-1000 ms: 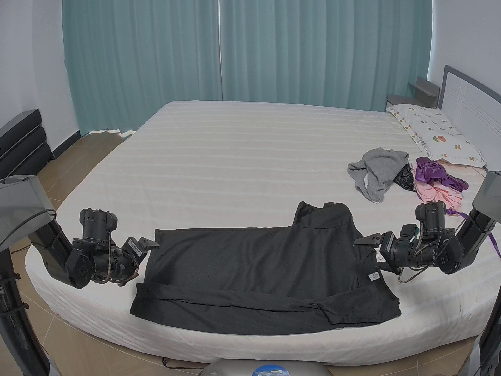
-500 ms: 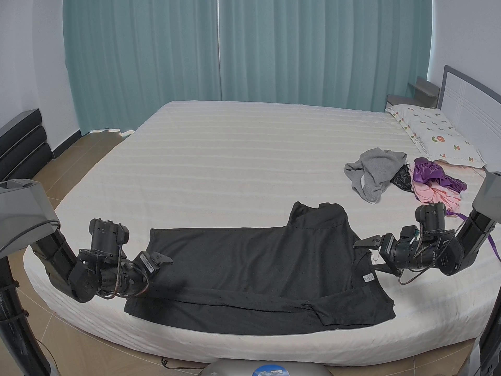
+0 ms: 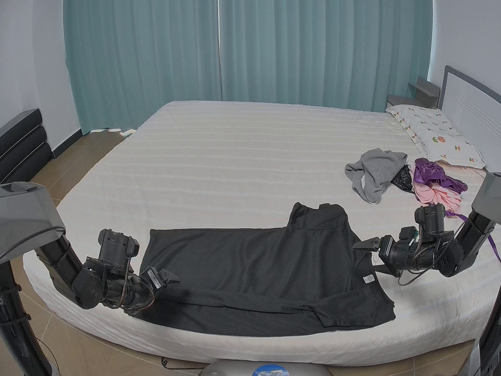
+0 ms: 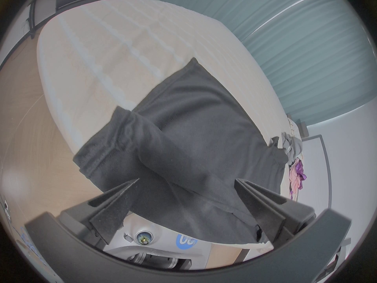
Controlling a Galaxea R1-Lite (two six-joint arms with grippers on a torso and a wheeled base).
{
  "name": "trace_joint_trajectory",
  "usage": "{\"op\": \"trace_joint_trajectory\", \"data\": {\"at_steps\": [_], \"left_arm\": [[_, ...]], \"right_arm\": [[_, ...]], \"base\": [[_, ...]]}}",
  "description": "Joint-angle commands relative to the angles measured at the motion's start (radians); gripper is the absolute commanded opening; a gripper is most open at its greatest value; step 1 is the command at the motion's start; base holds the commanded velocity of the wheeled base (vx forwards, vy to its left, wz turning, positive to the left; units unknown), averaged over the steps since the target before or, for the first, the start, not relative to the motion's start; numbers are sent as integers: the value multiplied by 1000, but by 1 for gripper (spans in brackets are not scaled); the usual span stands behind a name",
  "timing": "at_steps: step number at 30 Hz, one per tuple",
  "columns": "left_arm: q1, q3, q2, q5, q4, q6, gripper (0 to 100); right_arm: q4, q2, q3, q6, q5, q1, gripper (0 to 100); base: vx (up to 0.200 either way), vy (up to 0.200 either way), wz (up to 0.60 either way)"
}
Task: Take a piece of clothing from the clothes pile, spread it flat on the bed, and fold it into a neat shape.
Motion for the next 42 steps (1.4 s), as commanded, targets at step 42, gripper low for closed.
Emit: {"op": "trace_joint_trajectory", "data": {"at_steps": [42], "left_arm": [[208, -123, 143, 17, -294, 34, 100]], "right_arm": [[-5, 2, 9, -31, -6, 1, 100]], "base": [[0, 0, 0]]}}
